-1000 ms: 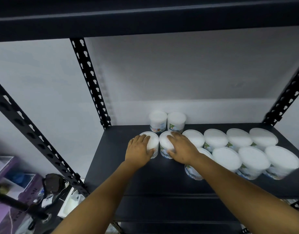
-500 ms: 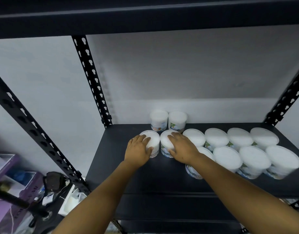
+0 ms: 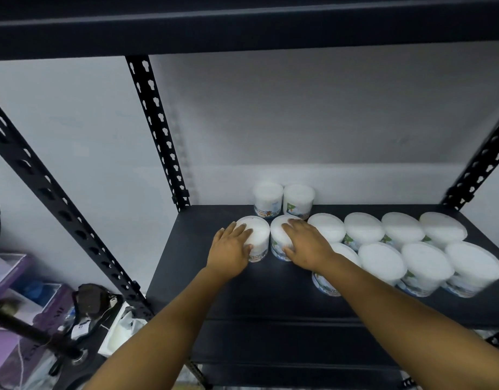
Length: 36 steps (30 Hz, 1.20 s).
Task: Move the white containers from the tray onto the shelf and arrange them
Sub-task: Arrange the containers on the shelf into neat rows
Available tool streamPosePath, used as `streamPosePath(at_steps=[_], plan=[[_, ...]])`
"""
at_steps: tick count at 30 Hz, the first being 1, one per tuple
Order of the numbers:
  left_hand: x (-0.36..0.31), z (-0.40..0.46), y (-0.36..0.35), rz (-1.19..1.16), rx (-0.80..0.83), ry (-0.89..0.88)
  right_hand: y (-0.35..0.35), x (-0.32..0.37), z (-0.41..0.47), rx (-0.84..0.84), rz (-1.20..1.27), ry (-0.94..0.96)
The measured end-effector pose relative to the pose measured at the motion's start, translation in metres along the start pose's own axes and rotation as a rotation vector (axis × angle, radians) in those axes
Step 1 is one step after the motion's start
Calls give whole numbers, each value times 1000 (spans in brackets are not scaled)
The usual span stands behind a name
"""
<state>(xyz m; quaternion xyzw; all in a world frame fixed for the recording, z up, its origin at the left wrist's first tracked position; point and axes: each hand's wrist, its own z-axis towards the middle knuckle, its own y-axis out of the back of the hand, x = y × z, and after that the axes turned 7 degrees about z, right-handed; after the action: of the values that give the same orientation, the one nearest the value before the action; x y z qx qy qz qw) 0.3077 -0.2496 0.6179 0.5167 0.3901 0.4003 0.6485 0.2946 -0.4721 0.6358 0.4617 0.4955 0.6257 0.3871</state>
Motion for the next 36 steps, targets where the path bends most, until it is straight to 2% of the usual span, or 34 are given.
streamPosePath(at_steps=[6, 14, 19, 36], plan=[[-6, 0, 4, 29, -46, 47, 1, -2, 1, 11, 31, 8], [-1, 5, 4, -23, 24, -15, 1, -2, 1, 4, 45, 11], [-4, 4, 7, 17, -30, 53, 1, -2, 1, -4, 30, 8], [-2, 4, 8, -66, 48, 46, 1, 0, 1, -2, 16, 5]])
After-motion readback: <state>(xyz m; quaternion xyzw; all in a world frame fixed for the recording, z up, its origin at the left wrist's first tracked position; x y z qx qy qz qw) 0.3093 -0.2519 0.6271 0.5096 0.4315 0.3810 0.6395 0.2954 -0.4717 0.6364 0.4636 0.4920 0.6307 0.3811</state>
